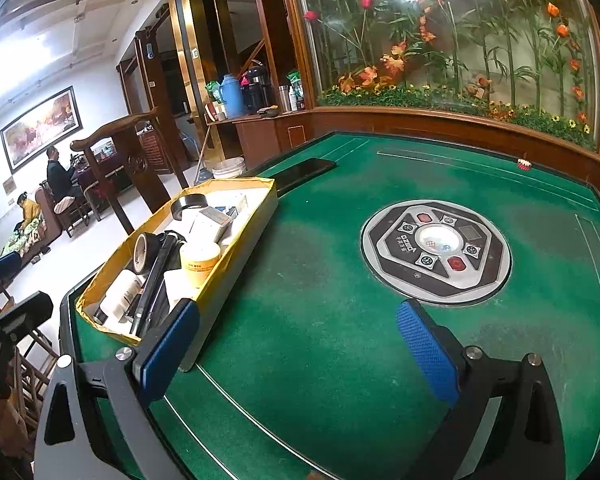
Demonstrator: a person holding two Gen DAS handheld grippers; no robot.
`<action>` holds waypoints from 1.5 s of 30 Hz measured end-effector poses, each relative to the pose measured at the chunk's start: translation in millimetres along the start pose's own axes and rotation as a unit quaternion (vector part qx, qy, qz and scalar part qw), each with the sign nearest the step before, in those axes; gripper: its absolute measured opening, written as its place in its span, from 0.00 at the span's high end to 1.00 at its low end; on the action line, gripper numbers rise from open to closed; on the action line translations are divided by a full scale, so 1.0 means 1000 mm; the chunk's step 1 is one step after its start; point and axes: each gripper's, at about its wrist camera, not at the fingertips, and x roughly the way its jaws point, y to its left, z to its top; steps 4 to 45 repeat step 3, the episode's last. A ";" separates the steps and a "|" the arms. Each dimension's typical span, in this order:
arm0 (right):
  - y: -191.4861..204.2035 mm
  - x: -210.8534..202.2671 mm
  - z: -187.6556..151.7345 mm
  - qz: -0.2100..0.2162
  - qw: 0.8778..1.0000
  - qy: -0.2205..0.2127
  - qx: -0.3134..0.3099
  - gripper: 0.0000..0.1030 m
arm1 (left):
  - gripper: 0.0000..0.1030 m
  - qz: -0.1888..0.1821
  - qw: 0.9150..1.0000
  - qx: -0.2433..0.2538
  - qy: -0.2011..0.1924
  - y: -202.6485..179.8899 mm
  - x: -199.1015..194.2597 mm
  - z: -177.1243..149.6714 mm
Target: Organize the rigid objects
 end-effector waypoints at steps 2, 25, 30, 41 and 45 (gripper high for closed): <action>0.000 0.000 0.001 0.000 1.000 0.000 0.001 0.04 | 0.01 -0.001 1.000 0.000 0.001 0.001 0.001 0.000; 0.000 0.000 0.000 0.000 1.000 0.001 0.002 0.04 | 0.01 -0.001 1.000 0.000 0.001 0.001 0.001 0.001; 0.000 0.000 0.000 0.000 1.000 0.001 0.002 0.04 | 0.01 -0.001 1.000 0.000 0.001 0.001 0.001 0.001; 0.000 0.000 0.000 0.000 1.000 0.001 0.002 0.04 | 0.01 -0.001 1.000 0.000 0.001 0.001 0.001 0.001; 0.000 0.000 0.000 0.000 1.000 0.001 0.002 0.04 | 0.01 -0.001 1.000 0.000 0.001 0.001 0.001 0.001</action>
